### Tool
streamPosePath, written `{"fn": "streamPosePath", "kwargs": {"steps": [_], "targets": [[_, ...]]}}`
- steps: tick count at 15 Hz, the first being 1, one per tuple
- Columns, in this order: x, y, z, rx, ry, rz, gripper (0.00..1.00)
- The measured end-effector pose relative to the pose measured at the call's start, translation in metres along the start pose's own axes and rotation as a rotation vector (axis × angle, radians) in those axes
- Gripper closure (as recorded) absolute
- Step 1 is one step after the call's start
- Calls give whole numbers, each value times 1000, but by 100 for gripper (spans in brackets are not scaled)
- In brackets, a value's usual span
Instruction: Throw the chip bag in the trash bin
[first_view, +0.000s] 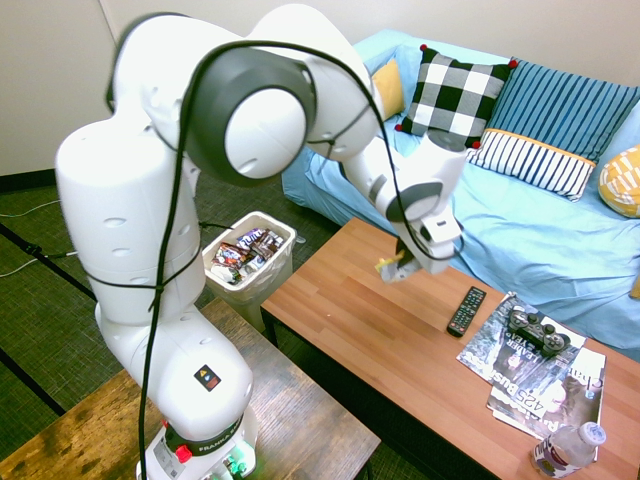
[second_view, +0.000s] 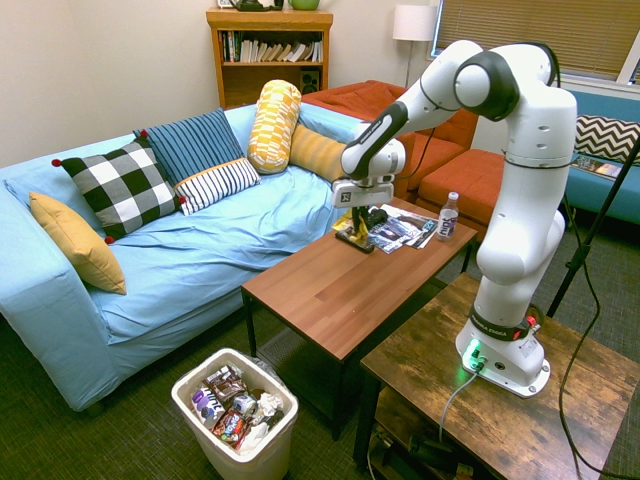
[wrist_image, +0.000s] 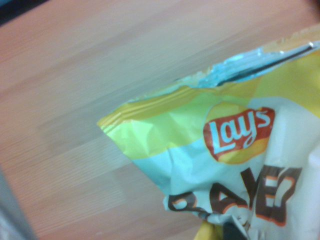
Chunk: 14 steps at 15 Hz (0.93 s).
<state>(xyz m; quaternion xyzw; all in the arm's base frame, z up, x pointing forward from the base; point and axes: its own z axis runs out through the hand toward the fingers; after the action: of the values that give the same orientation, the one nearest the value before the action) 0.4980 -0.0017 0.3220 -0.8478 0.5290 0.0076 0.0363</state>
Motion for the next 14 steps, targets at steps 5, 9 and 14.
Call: {"fn": "streamPosePath", "kwargs": {"steps": [5, 9, 14], "targets": [[-189, -70, -52, 46, 54, -204, 100], [-317, -121, -13, 27, 108, -347, 100], [-412, -170, 86, -26, 81, -454, 100]]}}
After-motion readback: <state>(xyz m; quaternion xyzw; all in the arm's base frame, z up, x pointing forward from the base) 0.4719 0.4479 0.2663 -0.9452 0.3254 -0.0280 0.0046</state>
